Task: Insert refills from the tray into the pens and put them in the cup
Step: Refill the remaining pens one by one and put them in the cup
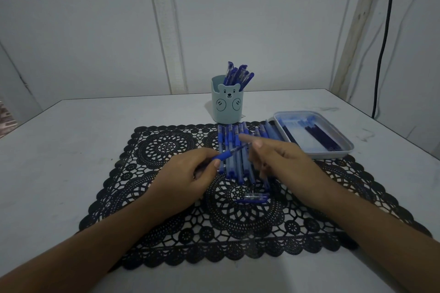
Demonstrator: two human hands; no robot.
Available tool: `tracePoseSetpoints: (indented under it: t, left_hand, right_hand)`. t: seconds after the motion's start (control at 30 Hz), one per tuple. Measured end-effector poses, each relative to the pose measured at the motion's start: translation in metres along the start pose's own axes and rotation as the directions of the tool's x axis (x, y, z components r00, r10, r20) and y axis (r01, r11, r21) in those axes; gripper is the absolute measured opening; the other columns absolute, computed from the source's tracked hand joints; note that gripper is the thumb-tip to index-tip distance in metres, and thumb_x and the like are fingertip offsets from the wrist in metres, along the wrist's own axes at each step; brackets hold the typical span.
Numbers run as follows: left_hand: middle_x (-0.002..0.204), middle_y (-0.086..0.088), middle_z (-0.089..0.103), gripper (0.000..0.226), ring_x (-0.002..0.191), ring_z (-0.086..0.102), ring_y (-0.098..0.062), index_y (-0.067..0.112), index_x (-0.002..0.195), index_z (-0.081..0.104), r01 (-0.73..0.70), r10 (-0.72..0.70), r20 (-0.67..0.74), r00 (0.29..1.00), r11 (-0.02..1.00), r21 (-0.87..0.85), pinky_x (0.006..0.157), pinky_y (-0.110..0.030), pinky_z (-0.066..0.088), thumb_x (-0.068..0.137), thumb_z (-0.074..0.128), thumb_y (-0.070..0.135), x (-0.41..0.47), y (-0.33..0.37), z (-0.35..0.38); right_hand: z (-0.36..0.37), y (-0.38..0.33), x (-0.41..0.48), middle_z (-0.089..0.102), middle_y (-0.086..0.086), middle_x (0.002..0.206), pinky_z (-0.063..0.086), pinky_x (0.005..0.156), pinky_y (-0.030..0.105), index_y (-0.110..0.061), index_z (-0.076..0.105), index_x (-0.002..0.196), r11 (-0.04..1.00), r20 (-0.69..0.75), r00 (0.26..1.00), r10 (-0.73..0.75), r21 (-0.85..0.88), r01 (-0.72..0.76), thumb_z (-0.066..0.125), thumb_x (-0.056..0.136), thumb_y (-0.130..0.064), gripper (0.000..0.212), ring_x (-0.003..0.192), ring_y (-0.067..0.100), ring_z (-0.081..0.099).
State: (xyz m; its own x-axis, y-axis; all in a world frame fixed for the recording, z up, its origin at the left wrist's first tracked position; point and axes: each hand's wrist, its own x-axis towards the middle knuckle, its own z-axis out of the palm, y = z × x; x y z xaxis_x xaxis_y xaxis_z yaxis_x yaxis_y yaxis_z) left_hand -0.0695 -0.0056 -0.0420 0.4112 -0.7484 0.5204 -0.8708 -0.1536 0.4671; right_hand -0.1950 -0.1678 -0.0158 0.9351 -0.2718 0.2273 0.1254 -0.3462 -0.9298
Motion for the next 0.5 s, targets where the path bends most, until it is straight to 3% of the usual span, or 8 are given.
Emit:
tracePoseSetpoints:
  t: [0.13, 0.27, 0.33, 0.4, 0.5]
  left_hand:
    - [0.066, 0.011, 0.056, 0.016, 0.065, 0.052, -0.008, 0.042, 0.092, 0.051, -0.002, 0.002, -0.003, 1.000, 1.000, -0.008, 0.053, -0.018, 0.040, 0.084, 0.037, 0.045, 0.000, 0.000, 0.000]
    - [0.067, 0.012, 0.057, 0.013, 0.065, 0.053, -0.008, 0.045, 0.091, 0.049, -0.003, 0.002, -0.020, 1.000, 1.000, -0.017, 0.054, -0.017, 0.040, 0.085, 0.038, 0.044, 0.000, 0.000, 0.000]
    - [0.067, 0.011, 0.059, 0.013, 0.065, 0.054, -0.009, 0.044, 0.091, 0.050, 0.003, -0.004, -0.036, 0.999, 1.000, -0.021, 0.055, -0.020, 0.042, 0.085, 0.038, 0.044, 0.000, 0.000, 0.000]
    - [0.067, 0.010, 0.059, 0.010, 0.066, 0.054, -0.009, 0.042, 0.091, 0.051, 0.016, -0.017, -0.043, 0.999, 0.999, -0.030, 0.055, -0.021, 0.042, 0.087, 0.042, 0.040, 0.001, 0.000, 0.000]
    - [0.067, 0.012, 0.058, 0.010, 0.068, 0.054, -0.008, 0.036, 0.091, 0.053, 0.016, -0.016, -0.036, 0.999, 1.000, -0.012, 0.057, -0.018, 0.041, 0.087, 0.046, 0.032, 0.001, 0.000, 0.000]
  right_hand:
    - [-0.005, 0.003, 0.004, 0.057, -0.008, 0.069, 0.047, 0.059, 0.019, -0.022, 0.061, 0.102, 0.992, -0.151, 0.988, -0.022, 0.117, 0.040, 0.042, 0.094, -0.022, 0.020, 0.065, 0.004, 0.055]
    - [-0.009, 0.006, 0.005, 0.056, -0.007, 0.065, 0.046, 0.057, 0.022, -0.020, 0.061, 0.086, 1.000, -0.150, 0.989, -0.002, -0.031, -0.003, 0.043, 0.095, -0.021, 0.020, 0.059, 0.004, 0.052]
    - [-0.014, 0.007, 0.005, 0.058, -0.008, 0.073, 0.045, 0.061, 0.019, -0.027, 0.060, 0.081, 0.940, -0.064, 0.996, -0.064, -0.339, 0.038, 0.045, 0.094, -0.025, 0.019, 0.062, 0.005, 0.053]
    - [-0.019, 0.009, 0.004, 0.056, -0.013, 0.086, 0.039, 0.068, 0.014, -0.032, 0.060, 0.087, 0.779, 0.127, 0.988, -0.087, -0.609, 0.147, 0.051, 0.091, -0.026, 0.012, 0.072, -0.001, 0.051]
    - [-0.021, 0.010, 0.001, 0.047, -0.016, 0.092, 0.035, 0.071, 0.010, -0.033, 0.064, 0.099, 0.686, 0.299, 0.952, -0.063, -0.680, 0.259, 0.057, 0.088, -0.025, 0.016, 0.080, -0.003, 0.048]
